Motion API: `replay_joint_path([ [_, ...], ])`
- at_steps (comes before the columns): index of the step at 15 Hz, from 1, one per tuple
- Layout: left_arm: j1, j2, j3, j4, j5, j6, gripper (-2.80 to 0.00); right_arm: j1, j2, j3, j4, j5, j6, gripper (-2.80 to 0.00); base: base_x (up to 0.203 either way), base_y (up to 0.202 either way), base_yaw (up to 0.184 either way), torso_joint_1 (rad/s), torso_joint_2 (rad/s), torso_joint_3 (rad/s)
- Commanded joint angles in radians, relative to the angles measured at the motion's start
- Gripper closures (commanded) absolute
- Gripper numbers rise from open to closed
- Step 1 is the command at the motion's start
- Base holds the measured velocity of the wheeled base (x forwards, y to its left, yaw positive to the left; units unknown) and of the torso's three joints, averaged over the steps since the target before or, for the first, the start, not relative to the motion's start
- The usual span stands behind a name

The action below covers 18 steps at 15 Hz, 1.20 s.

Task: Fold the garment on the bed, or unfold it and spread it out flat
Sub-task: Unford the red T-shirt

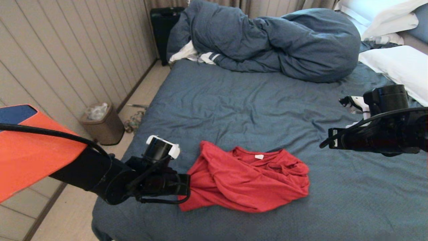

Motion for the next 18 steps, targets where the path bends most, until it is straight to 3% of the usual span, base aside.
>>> replay_joint_path([
  [1, 0.013, -0.034, 0.036, -0.004, 0.001, -0.002, 0.00, 0.004, 0.003, 0.003, 0.000, 0.000, 0.000, 0.00, 0.000, 0.000, 0.000, 0.000, 0.00, 0.000],
  [5, 0.038, -0.048, 0.117, -0.074, 0.001, 0.010, 0.00, 0.010, 0.006, 0.003, 0.000, -0.001, 0.000, 0.00, 0.000, 0.000, 0.000, 0.000, 0.00, 0.000],
  [12, 0.037, -0.048, 0.131, -0.097, -0.008, 0.024, 0.00, 0.018, 0.006, 0.003, 0.000, -0.001, 0.011, 0.00, 0.000, 0.000, 0.000, 0.000, 0.00, 0.000],
  [18, 0.018, -0.250, 0.210, -0.092, -0.009, 0.026, 0.00, 0.019, 0.001, 0.008, 0.000, 0.001, 0.011, 0.00, 0.000, 0.000, 0.000, 0.000, 0.00, 0.000],
])
